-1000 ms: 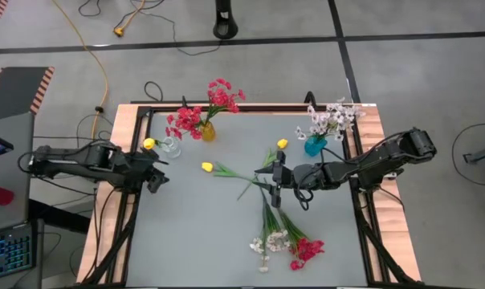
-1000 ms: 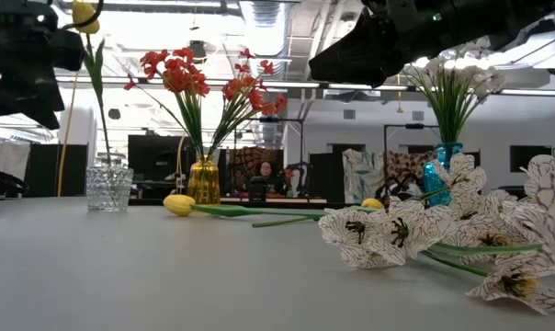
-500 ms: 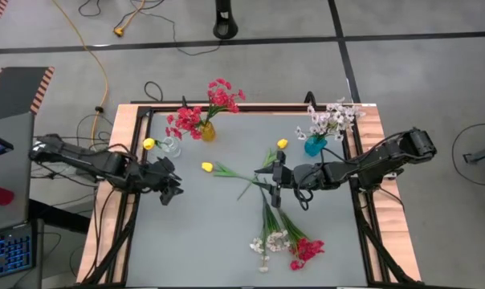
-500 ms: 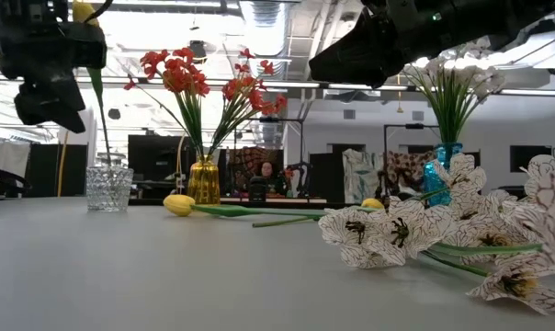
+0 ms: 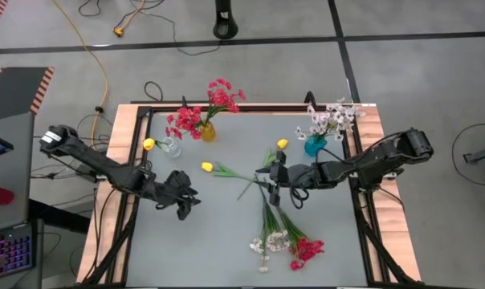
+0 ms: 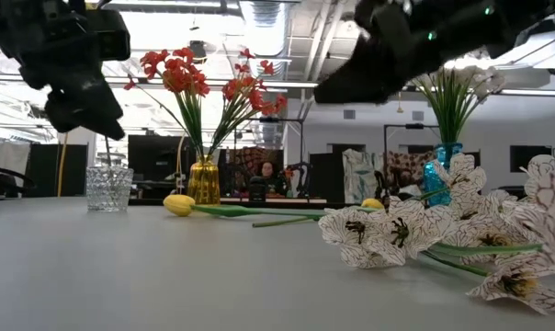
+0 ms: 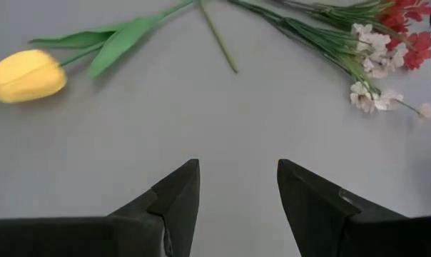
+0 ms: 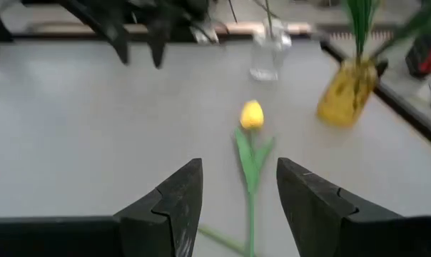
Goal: Sort flowers into vase by color
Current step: Put the bottom yellow tulip into the transparent vase
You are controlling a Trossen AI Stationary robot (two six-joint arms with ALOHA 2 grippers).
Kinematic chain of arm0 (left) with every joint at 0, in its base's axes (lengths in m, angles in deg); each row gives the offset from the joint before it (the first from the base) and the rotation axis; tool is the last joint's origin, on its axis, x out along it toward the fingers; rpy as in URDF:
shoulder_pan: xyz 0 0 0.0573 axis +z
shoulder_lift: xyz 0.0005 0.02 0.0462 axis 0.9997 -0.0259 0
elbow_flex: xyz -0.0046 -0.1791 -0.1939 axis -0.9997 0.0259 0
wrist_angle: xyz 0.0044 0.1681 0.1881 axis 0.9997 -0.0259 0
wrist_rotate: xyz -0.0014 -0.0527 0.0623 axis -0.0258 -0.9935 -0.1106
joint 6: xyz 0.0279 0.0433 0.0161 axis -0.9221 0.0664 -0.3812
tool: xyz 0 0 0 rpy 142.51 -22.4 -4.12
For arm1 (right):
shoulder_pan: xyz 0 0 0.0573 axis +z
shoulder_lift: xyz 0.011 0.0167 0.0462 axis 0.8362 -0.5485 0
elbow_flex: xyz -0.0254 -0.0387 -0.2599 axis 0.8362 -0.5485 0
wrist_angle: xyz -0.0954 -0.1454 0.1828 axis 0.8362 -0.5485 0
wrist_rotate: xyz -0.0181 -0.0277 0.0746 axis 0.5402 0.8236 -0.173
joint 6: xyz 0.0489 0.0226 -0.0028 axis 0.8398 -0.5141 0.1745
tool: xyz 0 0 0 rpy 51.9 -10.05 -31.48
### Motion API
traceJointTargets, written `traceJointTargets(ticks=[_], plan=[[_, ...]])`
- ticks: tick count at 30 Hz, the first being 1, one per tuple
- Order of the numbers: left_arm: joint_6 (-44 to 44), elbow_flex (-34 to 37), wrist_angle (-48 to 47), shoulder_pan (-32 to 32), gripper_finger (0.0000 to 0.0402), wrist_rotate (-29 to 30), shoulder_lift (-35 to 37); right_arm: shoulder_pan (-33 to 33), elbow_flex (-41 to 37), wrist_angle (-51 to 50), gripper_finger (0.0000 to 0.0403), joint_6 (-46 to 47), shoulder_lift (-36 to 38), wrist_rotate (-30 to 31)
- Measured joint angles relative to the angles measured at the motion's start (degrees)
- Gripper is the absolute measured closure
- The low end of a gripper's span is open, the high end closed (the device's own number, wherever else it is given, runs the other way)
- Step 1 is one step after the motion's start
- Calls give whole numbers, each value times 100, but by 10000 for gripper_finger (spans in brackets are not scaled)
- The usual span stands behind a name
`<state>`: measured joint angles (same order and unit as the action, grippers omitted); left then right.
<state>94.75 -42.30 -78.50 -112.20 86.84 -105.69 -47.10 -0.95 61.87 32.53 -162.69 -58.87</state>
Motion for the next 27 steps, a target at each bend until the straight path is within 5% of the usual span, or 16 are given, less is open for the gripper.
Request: traceJointTargets(ticks=[14, 27], plan=[[-191, 0, 2272, -69, 226, 196, -2022, -323, 0, -66, 196, 414, -1373, 1], [-512, 0, 3495, -67, 226, 202, -2975, -381, 2, -810, 196, 560, -1588, -223]])
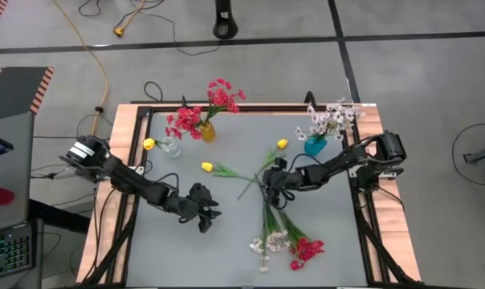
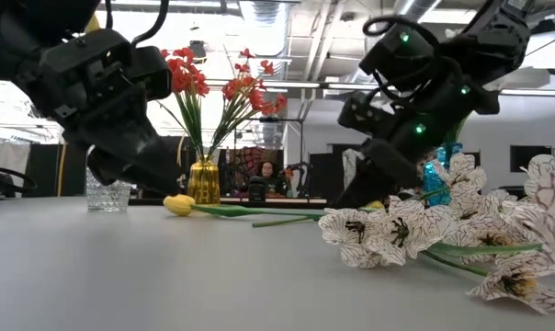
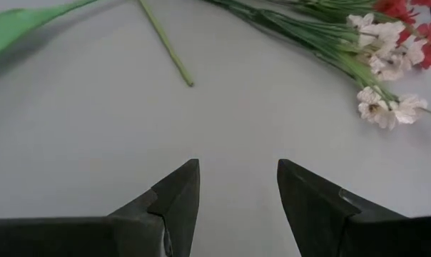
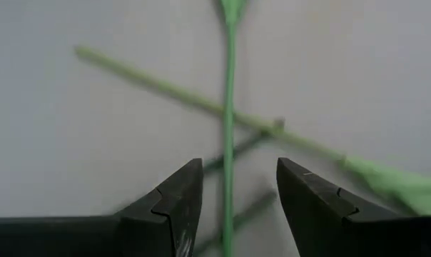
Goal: Sort flowers into vase by color
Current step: Put the bottom yellow tulip into the transparent vase
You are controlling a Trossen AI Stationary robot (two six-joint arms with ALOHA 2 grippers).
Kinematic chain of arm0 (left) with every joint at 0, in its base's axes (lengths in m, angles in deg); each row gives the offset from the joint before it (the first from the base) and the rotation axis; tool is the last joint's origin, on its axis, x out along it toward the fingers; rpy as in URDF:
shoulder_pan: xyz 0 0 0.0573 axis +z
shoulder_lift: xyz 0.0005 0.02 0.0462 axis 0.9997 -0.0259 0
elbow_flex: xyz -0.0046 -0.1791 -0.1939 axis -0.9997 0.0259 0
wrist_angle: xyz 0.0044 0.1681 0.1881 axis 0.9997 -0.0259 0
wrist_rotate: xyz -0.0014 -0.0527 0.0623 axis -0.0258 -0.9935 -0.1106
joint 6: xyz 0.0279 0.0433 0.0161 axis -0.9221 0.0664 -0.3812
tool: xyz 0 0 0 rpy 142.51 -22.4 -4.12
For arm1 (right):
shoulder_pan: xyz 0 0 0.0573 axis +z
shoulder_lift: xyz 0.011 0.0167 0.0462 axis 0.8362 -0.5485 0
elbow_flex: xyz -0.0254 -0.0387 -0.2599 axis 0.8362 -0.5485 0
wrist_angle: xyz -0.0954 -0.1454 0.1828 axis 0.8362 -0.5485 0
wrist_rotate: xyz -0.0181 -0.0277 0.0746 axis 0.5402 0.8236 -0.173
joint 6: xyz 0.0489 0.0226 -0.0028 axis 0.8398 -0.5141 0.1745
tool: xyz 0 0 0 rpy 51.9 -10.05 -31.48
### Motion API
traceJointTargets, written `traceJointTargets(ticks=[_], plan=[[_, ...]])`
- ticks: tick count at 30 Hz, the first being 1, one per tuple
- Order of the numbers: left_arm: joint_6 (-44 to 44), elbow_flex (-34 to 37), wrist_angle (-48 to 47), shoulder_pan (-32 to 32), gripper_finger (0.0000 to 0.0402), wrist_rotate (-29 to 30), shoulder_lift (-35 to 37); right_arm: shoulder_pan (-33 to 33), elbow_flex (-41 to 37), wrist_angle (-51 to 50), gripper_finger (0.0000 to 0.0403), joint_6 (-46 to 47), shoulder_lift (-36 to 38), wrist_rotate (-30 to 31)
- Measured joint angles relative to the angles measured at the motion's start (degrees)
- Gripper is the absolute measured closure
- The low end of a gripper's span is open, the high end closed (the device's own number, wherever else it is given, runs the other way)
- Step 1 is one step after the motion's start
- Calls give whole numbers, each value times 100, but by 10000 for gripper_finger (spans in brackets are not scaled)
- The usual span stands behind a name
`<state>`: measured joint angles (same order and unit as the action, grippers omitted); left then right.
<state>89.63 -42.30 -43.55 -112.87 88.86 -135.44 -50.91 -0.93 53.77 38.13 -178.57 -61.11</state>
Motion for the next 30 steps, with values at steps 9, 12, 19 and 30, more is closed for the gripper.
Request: traceJointTargets(ticks=[9, 12, 19, 30], plan=[[12, 0, 99, 0, 226, -12, -90, -66, 9, -328, 222, 188, -4, -80], [-1, 0, 142, 0, 226, -12, -90, -71, 9, -345, 248, 190, -4, -93], [-3, 0, 174, 0, 226, -7, -90, -72, -2, -258, 309, 188, -4, -88], [-5, 0, 218, 0, 226, 55, -90, -74, -7, 57, 363, 191, -7, -80]])
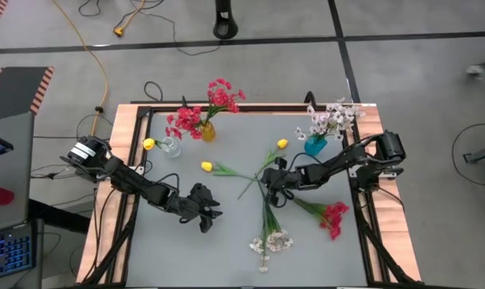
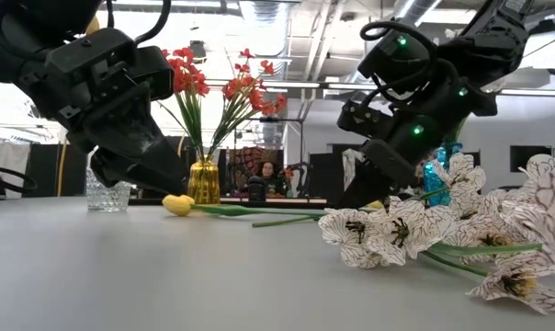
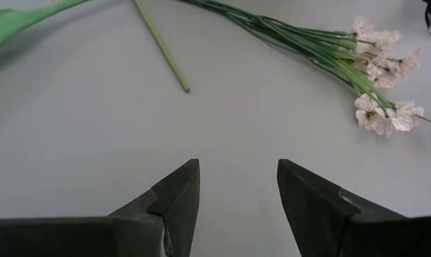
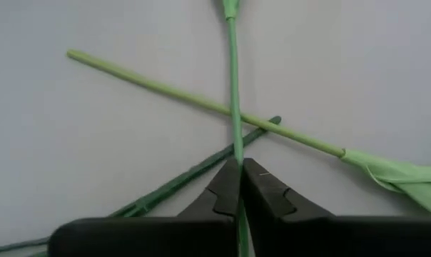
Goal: Sort flowers into vase by color
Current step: Put the bottom yellow tulip into the transparent vase
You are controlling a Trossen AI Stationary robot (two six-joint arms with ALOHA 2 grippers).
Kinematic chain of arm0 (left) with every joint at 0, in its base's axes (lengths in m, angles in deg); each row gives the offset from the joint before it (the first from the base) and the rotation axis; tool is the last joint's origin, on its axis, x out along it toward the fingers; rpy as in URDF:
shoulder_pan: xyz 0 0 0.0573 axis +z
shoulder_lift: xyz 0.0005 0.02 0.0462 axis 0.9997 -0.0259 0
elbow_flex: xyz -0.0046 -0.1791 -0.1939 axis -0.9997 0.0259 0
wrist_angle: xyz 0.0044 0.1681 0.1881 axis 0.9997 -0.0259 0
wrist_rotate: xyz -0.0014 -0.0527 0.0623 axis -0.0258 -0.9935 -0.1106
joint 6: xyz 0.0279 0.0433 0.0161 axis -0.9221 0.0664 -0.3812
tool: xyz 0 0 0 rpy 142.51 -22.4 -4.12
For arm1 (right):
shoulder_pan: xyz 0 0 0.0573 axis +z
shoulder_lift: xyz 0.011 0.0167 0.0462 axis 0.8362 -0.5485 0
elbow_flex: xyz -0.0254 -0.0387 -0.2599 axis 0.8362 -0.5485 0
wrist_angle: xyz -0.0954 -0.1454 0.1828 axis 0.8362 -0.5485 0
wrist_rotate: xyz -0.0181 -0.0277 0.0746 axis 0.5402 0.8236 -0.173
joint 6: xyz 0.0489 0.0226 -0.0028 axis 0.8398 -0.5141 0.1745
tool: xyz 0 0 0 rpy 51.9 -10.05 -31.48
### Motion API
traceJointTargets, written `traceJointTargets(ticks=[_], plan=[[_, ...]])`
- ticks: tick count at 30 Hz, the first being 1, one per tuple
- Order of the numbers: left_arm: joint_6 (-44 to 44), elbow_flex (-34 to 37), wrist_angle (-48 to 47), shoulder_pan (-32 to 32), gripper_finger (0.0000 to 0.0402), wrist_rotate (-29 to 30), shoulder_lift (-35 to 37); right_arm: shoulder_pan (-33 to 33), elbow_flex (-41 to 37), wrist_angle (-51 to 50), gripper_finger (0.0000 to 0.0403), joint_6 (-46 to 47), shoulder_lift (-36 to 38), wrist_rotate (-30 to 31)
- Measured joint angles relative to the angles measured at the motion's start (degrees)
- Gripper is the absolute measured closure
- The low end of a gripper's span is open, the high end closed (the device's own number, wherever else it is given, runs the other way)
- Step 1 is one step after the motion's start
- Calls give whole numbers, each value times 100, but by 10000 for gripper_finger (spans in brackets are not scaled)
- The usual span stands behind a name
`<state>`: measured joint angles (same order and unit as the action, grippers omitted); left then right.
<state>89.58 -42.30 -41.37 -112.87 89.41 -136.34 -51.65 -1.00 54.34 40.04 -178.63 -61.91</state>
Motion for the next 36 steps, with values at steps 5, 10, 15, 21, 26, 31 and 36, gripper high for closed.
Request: traceJointTargets(ticks=[5, 10, 15, 21, 26, 31, 36], plan=[[6, 0, 0, 0, 226, 154, 0, 6, 0, 171, 382, 12, 0, -1], [7, 0, -2, 2, 226, 165, 0, 6, 0, 166, 375, 10, 0, -1], [4, 0, -2, 2, 226, 165, 0, 6, 0, 164, 349, 9, 0, -1], [2, 0, -2, 2, 226, 165, 0, -3, 2, 110, 330, 4, 0, -119], [2, 0, -4, 2, 226, 163, 0, -37, 2, 46, 303, -1, 0, -164], [2, 0, -4, 2, 226, 163, 2, -67, 4, 46, 280, -7, 0, -135], [0, 0, -4, 1, 226, 162, 2, -151, 4, 15, 274, -182, 0, -135]])
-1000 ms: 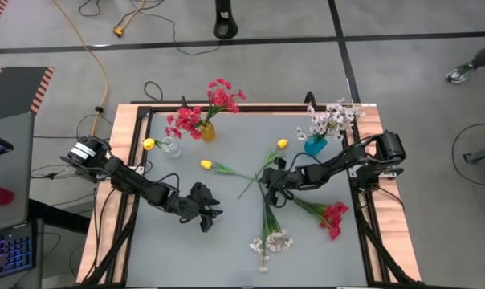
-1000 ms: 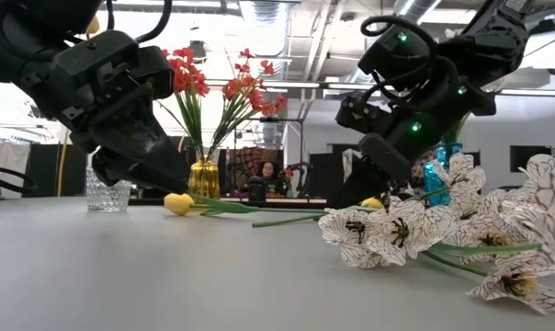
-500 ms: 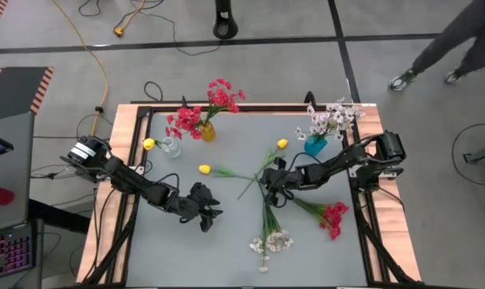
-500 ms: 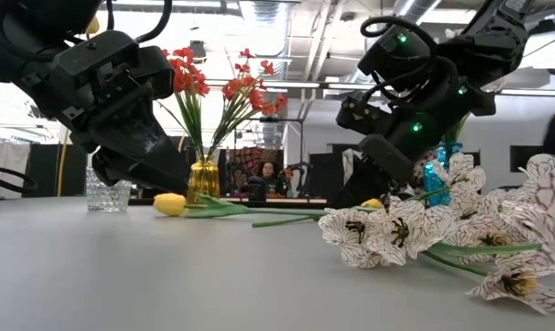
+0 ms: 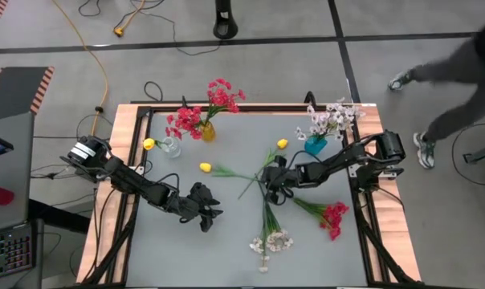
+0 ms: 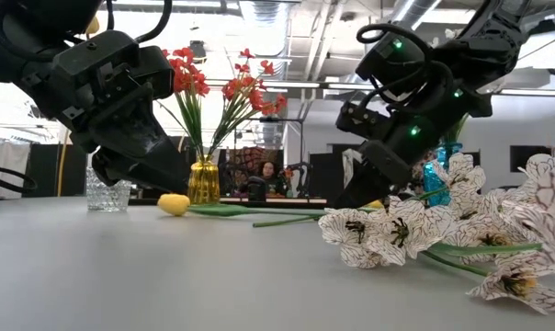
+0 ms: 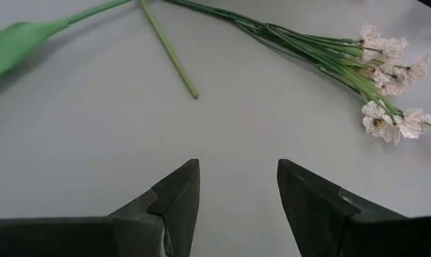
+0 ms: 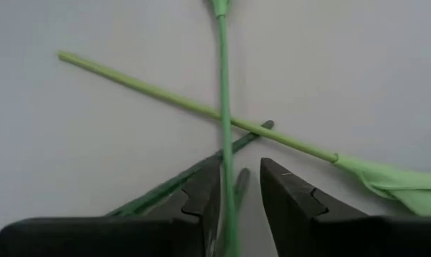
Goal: Sort flowers into vase by color
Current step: Put the bottom yellow tulip into the transparent vase
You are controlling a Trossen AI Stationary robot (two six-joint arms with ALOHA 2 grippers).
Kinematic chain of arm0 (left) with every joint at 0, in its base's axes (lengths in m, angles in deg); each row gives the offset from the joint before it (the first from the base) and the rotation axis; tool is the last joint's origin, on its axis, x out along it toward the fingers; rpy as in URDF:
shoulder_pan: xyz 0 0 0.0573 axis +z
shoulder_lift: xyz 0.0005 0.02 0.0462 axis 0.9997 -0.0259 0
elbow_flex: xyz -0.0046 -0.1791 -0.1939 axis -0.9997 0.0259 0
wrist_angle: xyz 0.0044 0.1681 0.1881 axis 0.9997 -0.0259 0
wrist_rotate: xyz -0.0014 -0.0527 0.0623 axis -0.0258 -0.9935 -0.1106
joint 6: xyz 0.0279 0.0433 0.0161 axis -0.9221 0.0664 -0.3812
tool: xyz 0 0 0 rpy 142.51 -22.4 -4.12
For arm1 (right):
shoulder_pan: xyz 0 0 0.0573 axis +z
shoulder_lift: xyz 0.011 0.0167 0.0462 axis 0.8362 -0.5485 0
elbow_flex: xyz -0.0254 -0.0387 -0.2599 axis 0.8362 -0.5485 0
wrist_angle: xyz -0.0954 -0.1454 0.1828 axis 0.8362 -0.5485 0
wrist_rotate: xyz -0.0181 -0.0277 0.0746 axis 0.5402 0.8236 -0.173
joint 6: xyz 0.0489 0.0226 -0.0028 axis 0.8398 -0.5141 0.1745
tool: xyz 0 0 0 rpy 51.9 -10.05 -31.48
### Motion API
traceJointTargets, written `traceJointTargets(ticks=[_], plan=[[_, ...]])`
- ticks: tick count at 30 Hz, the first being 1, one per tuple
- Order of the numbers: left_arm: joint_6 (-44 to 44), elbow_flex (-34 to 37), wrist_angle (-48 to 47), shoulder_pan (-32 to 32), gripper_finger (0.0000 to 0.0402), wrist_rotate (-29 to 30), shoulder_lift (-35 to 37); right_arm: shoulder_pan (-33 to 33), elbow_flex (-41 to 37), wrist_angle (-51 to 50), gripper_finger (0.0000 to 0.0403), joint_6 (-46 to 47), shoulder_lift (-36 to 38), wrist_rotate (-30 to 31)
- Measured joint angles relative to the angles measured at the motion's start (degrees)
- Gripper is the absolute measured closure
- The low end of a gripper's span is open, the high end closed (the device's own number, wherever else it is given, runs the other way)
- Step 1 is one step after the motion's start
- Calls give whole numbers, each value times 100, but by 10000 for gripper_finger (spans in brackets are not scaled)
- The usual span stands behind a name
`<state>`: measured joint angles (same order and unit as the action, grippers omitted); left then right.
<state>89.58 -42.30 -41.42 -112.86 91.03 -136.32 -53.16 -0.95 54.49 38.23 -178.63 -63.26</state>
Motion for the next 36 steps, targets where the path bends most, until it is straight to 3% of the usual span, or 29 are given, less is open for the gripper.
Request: traceJointTargets(ticks=[18, 31, 36], plan=[[-2, 0, 0, 1, 226, -3, 0, -20, 7, -343, 294, -16, 4, -4], [-2, 0, 0, -1, 226, -3, 0, -20, 4, -227, 373, 5, 4, -15], [7, 0, 0, 1, 226, -3, 1, -20, 4, -219, 376, 173, 4, -15]])
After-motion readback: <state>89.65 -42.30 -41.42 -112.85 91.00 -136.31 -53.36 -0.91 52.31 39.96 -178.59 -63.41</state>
